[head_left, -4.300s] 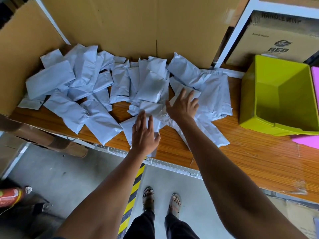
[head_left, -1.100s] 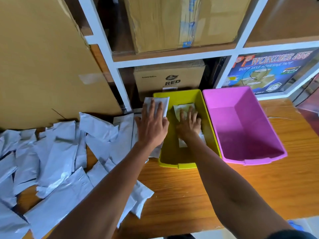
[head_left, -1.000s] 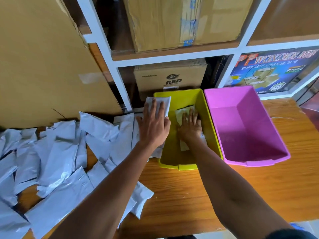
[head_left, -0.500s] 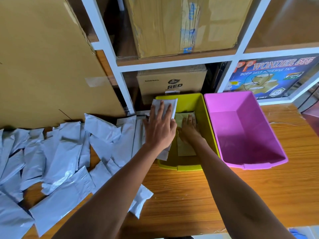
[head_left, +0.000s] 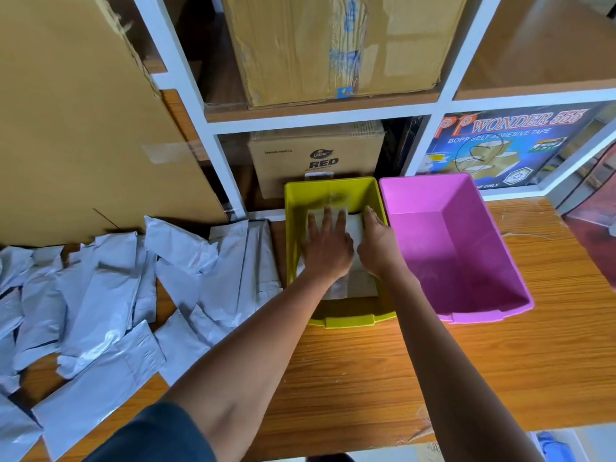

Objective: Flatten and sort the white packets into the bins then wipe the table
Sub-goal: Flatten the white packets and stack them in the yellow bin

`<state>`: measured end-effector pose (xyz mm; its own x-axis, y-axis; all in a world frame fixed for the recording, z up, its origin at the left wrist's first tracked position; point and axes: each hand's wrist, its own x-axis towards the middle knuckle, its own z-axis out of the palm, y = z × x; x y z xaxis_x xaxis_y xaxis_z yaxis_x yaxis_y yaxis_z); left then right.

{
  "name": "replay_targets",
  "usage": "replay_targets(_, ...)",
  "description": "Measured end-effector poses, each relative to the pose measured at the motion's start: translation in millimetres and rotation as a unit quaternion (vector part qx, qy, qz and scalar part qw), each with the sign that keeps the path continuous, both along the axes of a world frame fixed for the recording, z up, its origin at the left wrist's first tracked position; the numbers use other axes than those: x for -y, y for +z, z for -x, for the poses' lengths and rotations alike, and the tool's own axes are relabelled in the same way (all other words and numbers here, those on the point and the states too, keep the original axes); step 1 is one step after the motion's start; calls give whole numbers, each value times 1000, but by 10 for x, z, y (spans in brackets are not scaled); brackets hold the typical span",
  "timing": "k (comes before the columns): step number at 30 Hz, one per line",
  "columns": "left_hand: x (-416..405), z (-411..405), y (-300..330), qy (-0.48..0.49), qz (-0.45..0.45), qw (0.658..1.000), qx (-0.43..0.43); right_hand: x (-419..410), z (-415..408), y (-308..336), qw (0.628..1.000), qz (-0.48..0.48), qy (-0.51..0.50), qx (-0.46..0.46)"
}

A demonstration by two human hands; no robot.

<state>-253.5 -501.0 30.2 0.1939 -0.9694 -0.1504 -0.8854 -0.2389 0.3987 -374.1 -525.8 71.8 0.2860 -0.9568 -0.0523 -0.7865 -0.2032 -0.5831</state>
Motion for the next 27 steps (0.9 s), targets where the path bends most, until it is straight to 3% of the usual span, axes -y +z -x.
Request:
replay_targets(9, 178, -32, -471, -35, -151, 985, 79, -5, -8, -260, 997, -18, 36, -66)
replay_targets(13, 101, 0, -515, -96, -117, 987, 47, 7, -69, -372, 990, -59, 54, -118)
replay_targets(18, 87, -53, -568, -124, -155, 976, 85, 131, -125, -769, 981, -104, 70, -146)
replay_targets(21, 138, -137, -555, -110, -146, 979, 89, 120, -175, -856, 952, -155, 114, -238)
replay_targets(27, 188, -199, -466, -99, -163, 979, 76, 154, -266, -969, 956, -169, 86, -224)
